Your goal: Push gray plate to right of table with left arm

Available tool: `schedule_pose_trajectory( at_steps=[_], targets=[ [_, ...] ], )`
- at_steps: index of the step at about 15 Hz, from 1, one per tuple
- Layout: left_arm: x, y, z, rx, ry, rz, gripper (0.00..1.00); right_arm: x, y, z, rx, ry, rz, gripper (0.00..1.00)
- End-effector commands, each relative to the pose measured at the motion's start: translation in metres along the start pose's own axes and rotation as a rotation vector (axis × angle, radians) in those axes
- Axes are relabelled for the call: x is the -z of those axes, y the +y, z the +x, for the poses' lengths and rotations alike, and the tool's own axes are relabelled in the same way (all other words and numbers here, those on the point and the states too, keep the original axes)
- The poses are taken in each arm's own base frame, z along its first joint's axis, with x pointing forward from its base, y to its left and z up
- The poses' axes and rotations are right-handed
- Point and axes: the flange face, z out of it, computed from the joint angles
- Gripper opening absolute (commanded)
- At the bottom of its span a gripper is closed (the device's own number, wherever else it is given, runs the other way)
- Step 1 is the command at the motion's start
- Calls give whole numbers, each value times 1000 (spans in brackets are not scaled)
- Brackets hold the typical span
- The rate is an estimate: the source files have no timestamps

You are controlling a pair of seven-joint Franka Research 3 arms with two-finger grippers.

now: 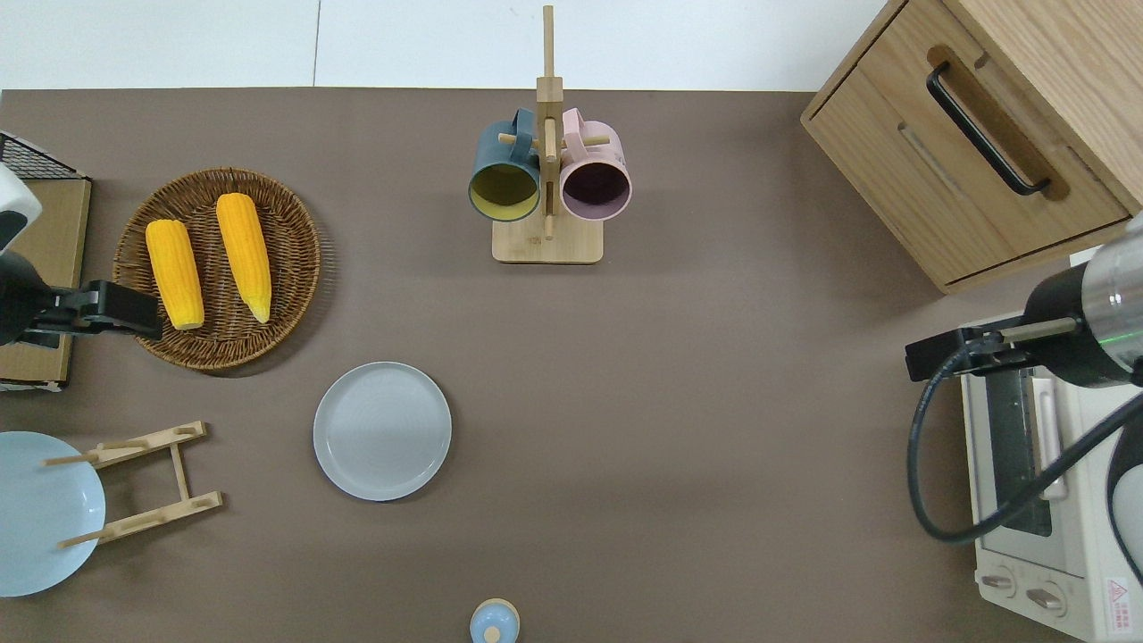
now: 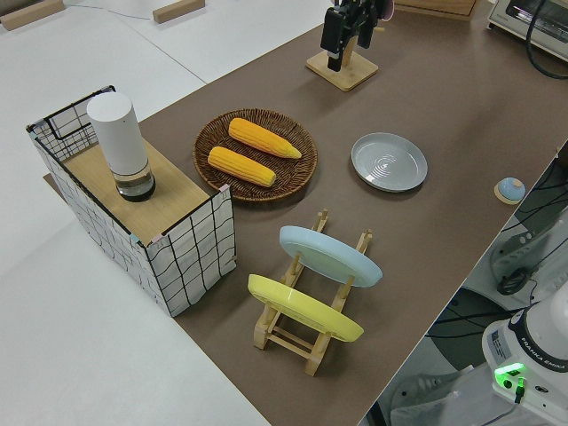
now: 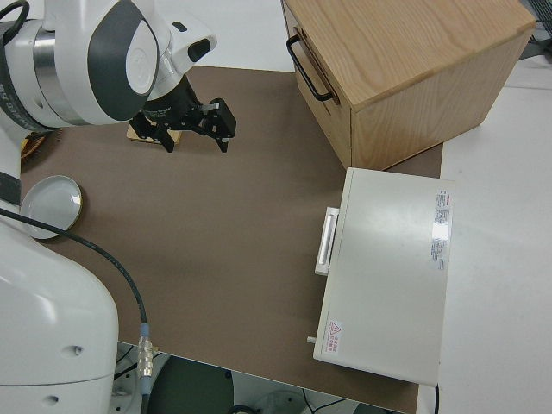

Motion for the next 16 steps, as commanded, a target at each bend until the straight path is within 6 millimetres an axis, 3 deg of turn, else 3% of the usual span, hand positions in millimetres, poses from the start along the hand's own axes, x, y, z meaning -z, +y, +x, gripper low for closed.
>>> schedule_pose_trajectory(
  at_steps=[1,4,9,12,16],
  targets=[
    [2,1,-4,-4,-14,2,987,3,2,-4,-2,-5,7,983],
    [-3,-2,-6,10,-38,-40,987,3,2,-4,-2,-5,7,983],
    [-35,0,-12,12,-69,-50,985,3,3,-4,-3,-4,8,983],
    [-62,1,-23,15,-45,-63,987,3,3,-4,-3,-5,8,983],
    [-118,12,-40,4,-18,-60,987,3,2,-4,-2,-5,7,983]
  ],
)
